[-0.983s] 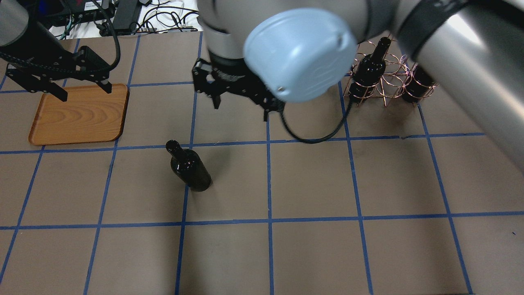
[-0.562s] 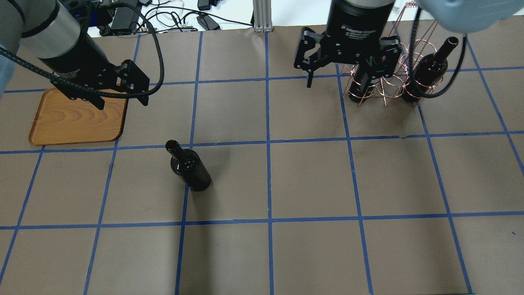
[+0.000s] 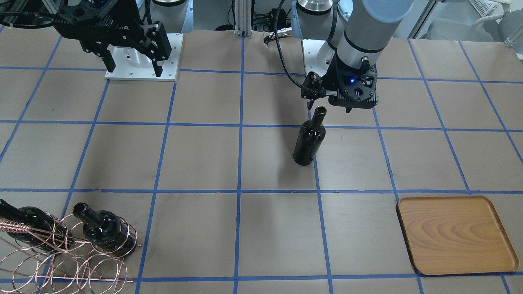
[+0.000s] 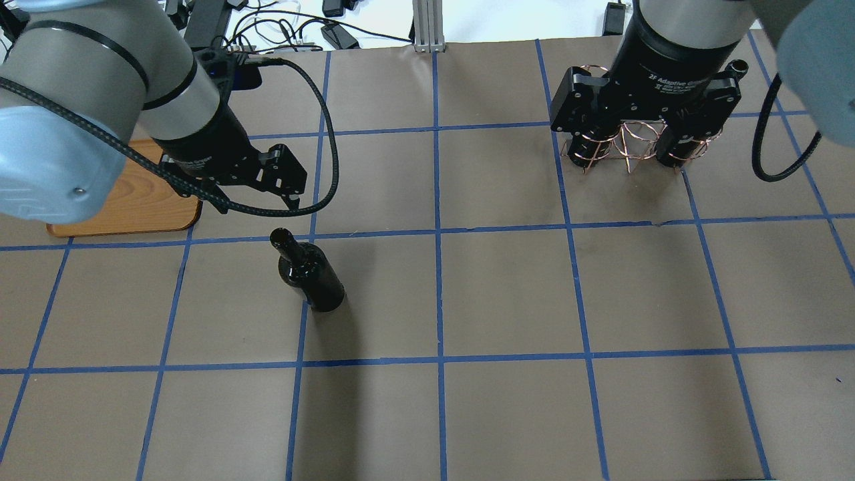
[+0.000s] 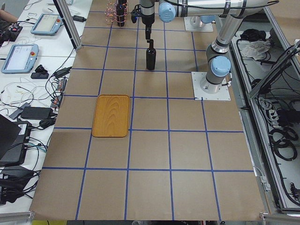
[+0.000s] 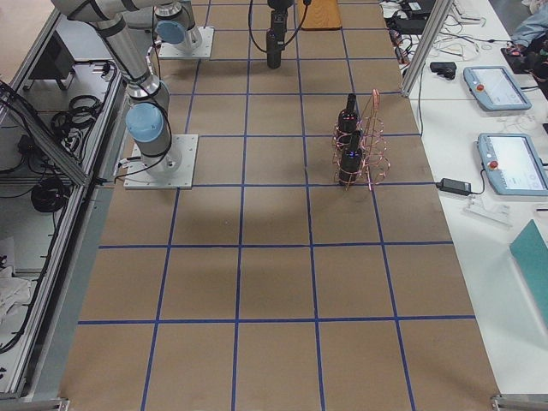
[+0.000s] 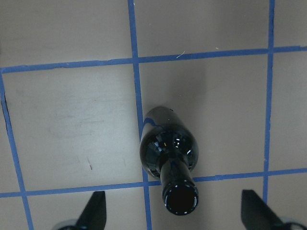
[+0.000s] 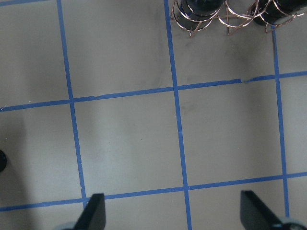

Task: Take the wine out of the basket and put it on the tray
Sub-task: 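Release the bottle and withdraw the right gripper while the left gripper reaches toward it, then grasp the standing bottle neck with the left gripper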

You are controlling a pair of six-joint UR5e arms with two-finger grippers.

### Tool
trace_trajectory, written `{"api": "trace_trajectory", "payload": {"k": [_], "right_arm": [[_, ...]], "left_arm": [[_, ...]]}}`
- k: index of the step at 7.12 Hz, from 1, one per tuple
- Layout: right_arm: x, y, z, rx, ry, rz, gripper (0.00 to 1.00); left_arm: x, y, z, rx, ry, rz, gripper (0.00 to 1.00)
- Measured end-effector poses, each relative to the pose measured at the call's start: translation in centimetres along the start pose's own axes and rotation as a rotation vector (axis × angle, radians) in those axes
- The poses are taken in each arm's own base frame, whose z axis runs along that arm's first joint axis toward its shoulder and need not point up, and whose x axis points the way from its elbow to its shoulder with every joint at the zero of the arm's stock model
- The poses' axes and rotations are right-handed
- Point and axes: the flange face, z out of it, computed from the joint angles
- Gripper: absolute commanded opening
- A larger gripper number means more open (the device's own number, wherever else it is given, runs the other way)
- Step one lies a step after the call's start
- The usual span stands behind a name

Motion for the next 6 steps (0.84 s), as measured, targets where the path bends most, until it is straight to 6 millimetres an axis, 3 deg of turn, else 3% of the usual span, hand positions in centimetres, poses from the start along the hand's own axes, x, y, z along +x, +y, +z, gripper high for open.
{"api": "trace_trajectory", "payload": {"k": [3,5,6], "right_arm": [[-0.1,-0.1,-0.3,0.029,-0.008,-0.008,1.0],[-0.1,-1.1,-1.4,0.1,-0.024,-0.007,1.0],[-0.2,-2.5,-2.1,0.126,-0.032,-0.003,1.0]], "left_arm": [[0.5,0.5,3.3,-0.035,-0.013,0.01,0.92],[0.7,0.5,4.3,-0.055,-0.008,0.011,0.67],[0.7,0.5,4.5,-0.059,-0.007,0.012,0.41]]}}
